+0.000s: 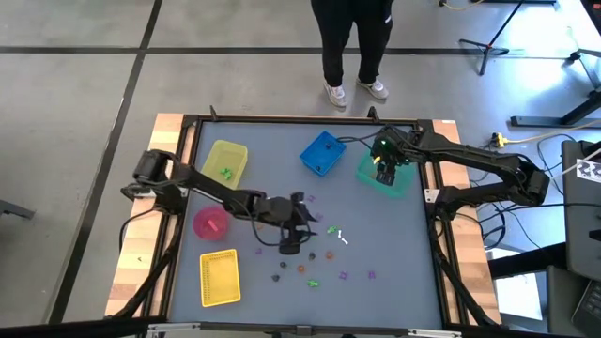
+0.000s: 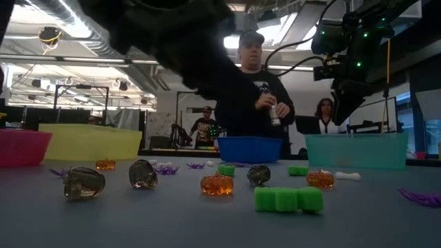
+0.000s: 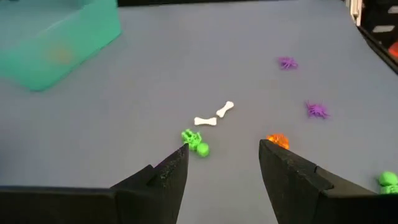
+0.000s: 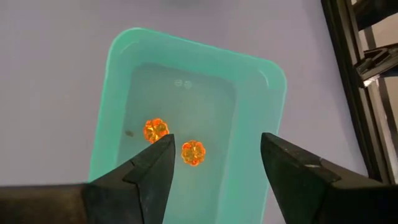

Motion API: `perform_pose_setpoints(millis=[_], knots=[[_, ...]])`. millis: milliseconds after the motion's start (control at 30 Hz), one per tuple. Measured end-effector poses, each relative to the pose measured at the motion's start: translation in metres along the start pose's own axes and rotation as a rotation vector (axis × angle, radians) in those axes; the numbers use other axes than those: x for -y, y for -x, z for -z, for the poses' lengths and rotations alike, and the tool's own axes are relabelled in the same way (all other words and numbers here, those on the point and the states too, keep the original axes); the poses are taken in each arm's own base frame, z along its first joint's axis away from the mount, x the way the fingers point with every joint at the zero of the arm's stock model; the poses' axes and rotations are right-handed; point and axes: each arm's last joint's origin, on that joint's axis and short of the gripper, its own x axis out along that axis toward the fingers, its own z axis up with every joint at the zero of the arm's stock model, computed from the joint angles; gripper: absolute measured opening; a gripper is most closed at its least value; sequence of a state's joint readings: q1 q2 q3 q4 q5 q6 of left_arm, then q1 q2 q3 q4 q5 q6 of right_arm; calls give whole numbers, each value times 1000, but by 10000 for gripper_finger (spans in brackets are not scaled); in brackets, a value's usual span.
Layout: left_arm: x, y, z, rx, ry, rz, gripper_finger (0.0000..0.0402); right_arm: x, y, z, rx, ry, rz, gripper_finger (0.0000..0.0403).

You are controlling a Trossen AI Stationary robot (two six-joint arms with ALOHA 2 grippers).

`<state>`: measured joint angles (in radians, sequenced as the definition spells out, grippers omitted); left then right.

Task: Sort Halloween decoration
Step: Put the green skeleton toy into the yellow bin

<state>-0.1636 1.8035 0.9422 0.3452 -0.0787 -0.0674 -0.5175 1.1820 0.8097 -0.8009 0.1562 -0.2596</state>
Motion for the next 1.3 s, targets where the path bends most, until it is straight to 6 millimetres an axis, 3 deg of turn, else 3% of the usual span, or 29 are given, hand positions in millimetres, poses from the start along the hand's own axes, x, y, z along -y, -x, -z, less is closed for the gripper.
perform_pose_setpoints(millis=[200,500,1033,1300], knots=[[-5,-16,-3,-68,-50,71,180,0,0,0,3,0,-14,237],[-9,-17,6,-149,-82,103,180,-1,0,0,5,0,-19,237],[-7,-36,43,-308,-102,170,180,-1,0,0,11,0,-43,237],[-9,-36,47,-349,-95,161,180,-1,0,0,11,-1,-44,237]])
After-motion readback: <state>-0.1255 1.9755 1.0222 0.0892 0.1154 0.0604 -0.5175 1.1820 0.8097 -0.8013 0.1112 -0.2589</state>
